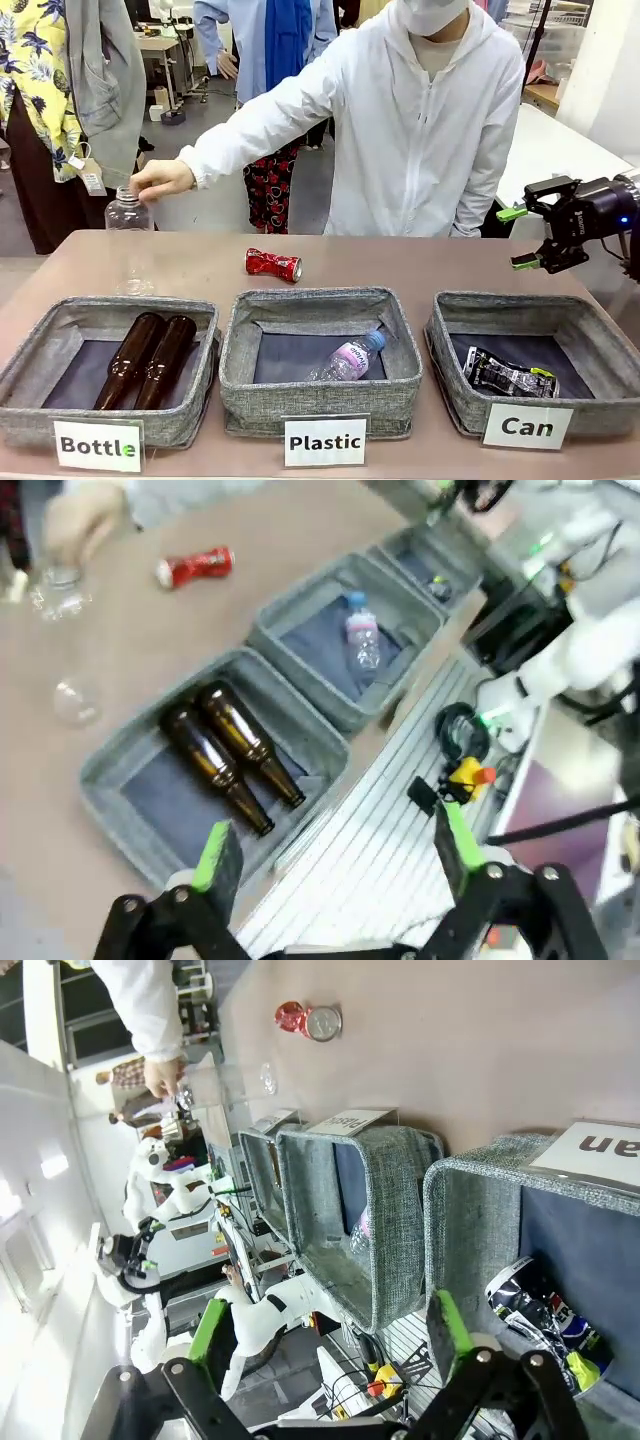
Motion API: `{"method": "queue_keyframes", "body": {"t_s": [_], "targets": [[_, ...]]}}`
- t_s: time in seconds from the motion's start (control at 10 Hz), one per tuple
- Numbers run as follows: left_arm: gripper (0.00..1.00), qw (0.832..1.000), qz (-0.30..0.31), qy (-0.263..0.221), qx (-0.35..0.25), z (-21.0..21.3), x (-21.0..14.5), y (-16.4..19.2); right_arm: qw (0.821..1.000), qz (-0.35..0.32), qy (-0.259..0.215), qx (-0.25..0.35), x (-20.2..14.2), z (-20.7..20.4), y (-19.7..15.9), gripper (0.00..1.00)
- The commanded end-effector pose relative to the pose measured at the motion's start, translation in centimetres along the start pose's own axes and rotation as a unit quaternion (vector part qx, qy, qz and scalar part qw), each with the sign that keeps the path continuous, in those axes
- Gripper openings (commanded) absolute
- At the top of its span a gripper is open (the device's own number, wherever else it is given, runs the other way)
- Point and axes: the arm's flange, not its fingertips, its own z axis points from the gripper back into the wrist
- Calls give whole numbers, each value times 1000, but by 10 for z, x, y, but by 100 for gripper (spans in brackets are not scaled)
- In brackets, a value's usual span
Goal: Sort the can waste into the basket.
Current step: Pick up the can waste from the table and place it in the right Fabric basket.
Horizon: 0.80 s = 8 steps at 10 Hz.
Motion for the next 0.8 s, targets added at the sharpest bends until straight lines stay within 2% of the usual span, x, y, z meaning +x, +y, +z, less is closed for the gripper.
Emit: {"method": "queue_keyframes", "body": {"t_s": [0.0, 0.3, 0.5, 0.6, 0.7], "targets": [[100, 999, 20, 31, -39, -8, 24, 20, 1000, 12, 4, 0, 1, 3, 1, 100], [100, 998, 43, 5, -46, -6, 26, 35, 1000, 12, 4, 0, 1, 3, 1, 100], [100, 995, 81, -33, -43, -3, 25, 49, 1000, 12, 4, 0, 1, 3, 1, 100], [100, 991, 126, -34, -14, -23, 44, 60, 1000, 12, 4, 0, 1, 3, 1, 100], [100, 993, 114, 10, 4, -58, 77, 64, 1000, 12, 4, 0, 1, 3, 1, 100]]}}
